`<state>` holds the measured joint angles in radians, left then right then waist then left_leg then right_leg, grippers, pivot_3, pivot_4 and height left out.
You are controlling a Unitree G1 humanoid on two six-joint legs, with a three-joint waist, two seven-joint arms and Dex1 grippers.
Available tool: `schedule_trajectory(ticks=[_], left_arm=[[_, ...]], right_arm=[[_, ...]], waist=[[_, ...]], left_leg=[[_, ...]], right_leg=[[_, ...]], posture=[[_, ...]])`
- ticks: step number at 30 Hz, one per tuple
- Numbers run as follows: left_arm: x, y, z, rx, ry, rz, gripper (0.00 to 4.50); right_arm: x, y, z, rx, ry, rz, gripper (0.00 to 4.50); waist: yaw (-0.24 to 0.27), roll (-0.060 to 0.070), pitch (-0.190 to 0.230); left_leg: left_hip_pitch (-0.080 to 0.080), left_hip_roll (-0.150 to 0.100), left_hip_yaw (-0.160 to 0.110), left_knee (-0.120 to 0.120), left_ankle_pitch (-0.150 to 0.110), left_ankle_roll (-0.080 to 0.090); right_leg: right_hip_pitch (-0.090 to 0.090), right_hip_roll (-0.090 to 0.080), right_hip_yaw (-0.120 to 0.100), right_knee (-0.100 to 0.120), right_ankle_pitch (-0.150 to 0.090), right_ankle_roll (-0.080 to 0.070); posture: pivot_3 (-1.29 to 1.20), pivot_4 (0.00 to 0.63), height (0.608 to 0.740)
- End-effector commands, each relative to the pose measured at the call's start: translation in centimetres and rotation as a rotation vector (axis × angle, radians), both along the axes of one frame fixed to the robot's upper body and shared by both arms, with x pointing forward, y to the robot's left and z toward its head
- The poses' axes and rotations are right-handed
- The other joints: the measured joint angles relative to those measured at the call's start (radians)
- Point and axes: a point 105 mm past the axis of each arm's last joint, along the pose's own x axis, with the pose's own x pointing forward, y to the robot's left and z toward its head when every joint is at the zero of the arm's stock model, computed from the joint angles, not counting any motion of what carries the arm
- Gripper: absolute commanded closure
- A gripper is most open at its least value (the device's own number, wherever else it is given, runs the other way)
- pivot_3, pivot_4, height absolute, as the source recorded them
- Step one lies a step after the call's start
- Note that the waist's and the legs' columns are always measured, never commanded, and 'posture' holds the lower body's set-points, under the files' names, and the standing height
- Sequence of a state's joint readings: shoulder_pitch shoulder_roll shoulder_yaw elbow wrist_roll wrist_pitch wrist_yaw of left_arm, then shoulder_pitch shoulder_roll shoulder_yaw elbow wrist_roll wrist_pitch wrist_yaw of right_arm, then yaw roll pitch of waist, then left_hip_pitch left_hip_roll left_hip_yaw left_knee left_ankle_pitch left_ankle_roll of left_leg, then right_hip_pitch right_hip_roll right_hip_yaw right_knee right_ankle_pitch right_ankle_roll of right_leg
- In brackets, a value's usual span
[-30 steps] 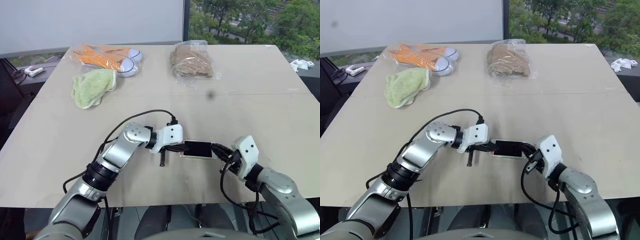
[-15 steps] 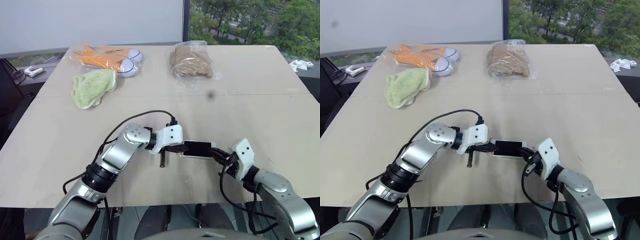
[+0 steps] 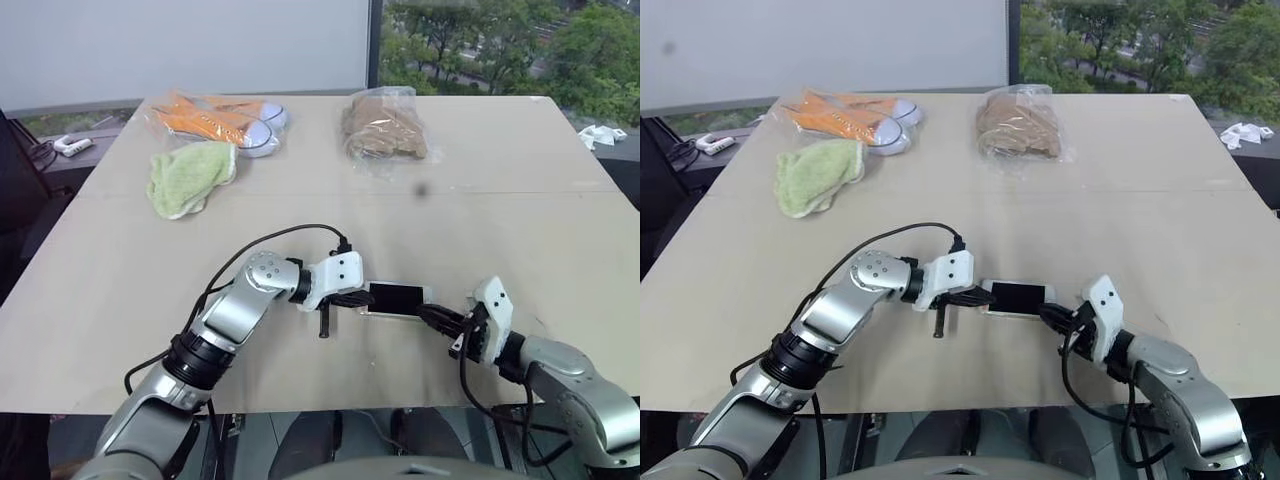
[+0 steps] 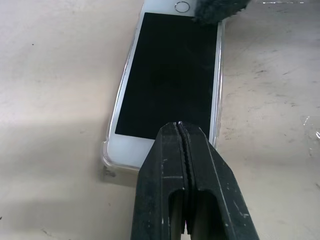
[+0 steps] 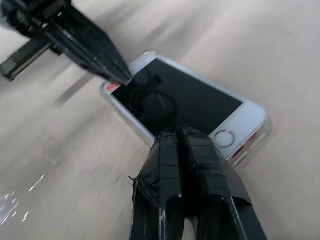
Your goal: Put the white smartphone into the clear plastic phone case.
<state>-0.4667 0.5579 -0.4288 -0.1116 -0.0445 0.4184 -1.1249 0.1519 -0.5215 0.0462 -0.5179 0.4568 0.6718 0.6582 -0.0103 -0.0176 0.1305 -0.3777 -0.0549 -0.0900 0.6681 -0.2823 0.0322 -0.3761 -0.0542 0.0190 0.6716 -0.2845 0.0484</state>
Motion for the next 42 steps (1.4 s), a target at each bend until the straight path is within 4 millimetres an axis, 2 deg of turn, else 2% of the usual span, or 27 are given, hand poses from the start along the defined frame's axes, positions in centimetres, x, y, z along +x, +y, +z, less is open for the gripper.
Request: schedule_trajectory(ticks=[1,7,18,25,29,34,42], left_arm=[[-0.2,0.7,-1.2,0.034,0.039,0.029,4.5],[-0.3,0.6,-1.2,0.029,0.041,0.031,4.5],[-0.4,0.5,-1.2,0.019,0.046,0.034,4.5],[-0.4,0.5,-1.2,0.017,0.047,0.035,4.5],[-0.4,0.5,-1.2,0.017,0.047,0.037,4.5],[-0.4,0.6,-1.2,0.017,0.049,0.039,4.5],[-0.5,0.7,-1.2,0.017,0.048,0.038,4.5]], right_arm=[[-0.9,-1.2,-3.4,-0.089,0.176,-0.039,4.43],[1.0,-1.3,-1.9,-0.096,0.099,-0.083,4.43],[2.0,-3.5,-1.6,-0.256,-0.086,-0.059,4.43],[1.8,-3.3,-2.0,-0.278,-0.08,-0.018,4.43],[1.8,-3.6,-2.7,-0.295,-0.025,-0.045,4.43],[0.8,-4.4,-4.0,-0.28,0.168,-0.091,4.43],[-1.5,-3.3,-4.1,-0.214,0.385,-0.07,4.43]], waist=[[0.001,-0.001,-0.001],[0.001,-0.002,-0.004],[0.01,-0.002,-0.004],[0.015,-0.001,-0.003],[0.019,-0.001,-0.004],[0.022,-0.002,-0.006],[0.034,-0.003,-0.01]], left_leg=[[0.0,0.0,-0.001,0.0,0.0,0.0],[0.0,0.0,-0.001,0.0,0.0,0.0],[-0.001,0.0,-0.001,0.0,0.0,0.0],[-0.001,0.0,-0.002,0.0,0.0,0.0],[-0.001,0.0,-0.002,0.0,0.0,0.0],[0.0,0.0,-0.002,0.0,0.0,0.0],[-0.001,0.0,-0.007,-0.001,-0.001,0.002]], right_leg=[[0.0,0.0,0.0,0.0,0.0,0.0],[0.0,0.0,0.0,-0.001,0.0,0.0],[0.0,0.0,-0.001,-0.002,0.0,0.0],[0.001,-0.001,-0.002,-0.003,0.0,0.0],[0.001,-0.001,-0.002,-0.003,0.0,0.0],[0.002,0.0,-0.002,-0.005,0.0,0.0],[0.005,-0.001,-0.005,-0.011,0.0,0.0]], posture=[[0.0,0.15,0.74],[0.0,0.15,0.74],[0.0,0.15,0.74],[0.0,0.15,0.74],[0.0,0.15,0.74],[0.0,0.15,0.74],[0.0,0.15,0.74]])
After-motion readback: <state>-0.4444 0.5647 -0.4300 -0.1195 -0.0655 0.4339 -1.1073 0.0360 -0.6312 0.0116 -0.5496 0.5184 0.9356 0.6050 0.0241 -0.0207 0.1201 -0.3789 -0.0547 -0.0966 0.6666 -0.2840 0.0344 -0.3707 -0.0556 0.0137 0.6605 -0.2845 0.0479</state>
